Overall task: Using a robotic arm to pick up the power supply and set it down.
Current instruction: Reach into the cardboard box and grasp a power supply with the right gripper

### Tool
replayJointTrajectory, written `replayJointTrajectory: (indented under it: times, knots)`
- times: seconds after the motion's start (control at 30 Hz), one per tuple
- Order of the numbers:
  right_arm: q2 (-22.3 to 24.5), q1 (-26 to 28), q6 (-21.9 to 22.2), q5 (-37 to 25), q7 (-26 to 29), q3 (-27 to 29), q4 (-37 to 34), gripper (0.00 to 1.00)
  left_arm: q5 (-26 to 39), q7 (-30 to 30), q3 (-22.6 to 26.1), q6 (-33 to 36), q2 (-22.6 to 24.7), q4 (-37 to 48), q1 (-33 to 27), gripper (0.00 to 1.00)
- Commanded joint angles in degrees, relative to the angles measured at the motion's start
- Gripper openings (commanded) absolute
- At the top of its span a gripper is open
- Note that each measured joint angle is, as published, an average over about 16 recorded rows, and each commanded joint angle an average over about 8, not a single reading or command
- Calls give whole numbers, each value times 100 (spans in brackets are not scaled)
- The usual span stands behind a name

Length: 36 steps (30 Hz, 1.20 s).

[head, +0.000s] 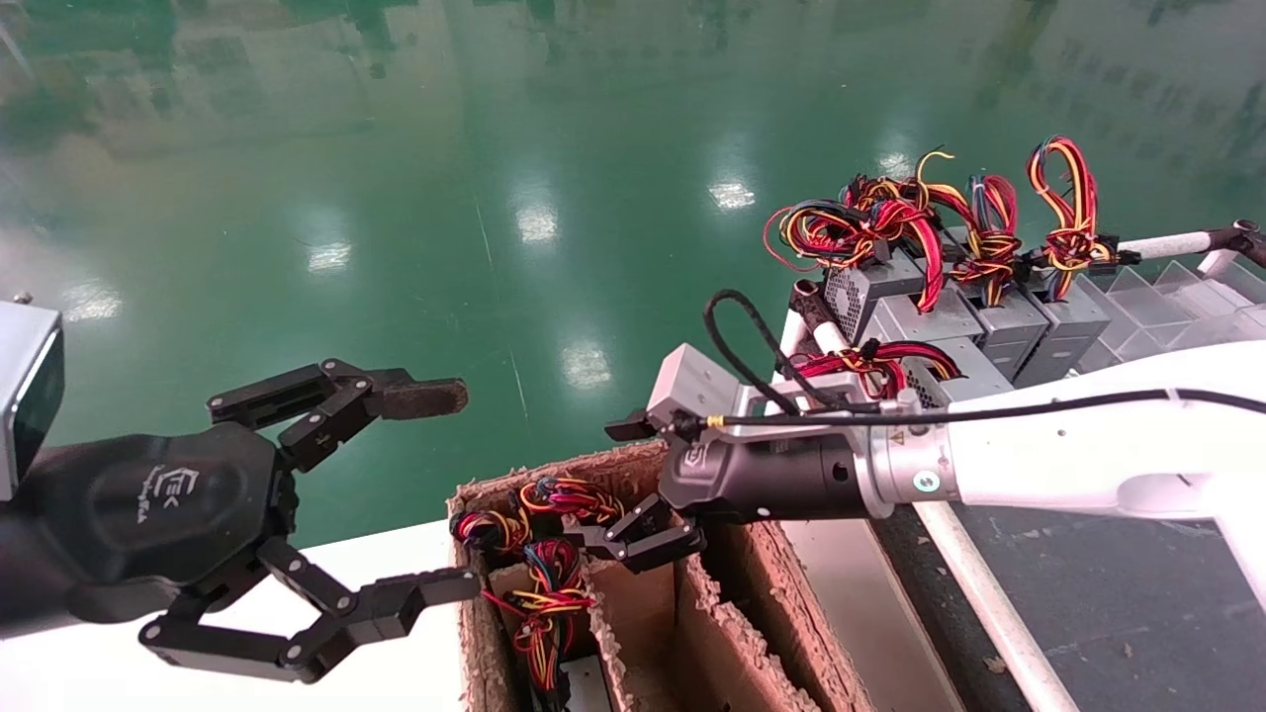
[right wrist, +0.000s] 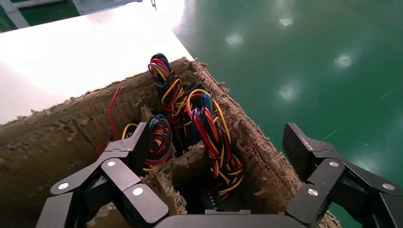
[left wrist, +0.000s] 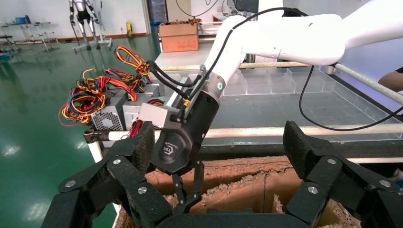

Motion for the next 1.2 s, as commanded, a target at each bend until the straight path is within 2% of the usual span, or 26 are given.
replayJointTrajectory:
  times: [0.03,0.57,1.2]
  knots:
    - [0,-49,67,-37,-60,-6,62,0,0,0,0,0,0,0,0,100]
    - [-32,-349,578,-267,-106,-42,535,0,0,0,0,0,0,0,0,100]
    - [-269,-399,771,-346,-221,-85,285,0,0,0,0,0,0,0,0,100]
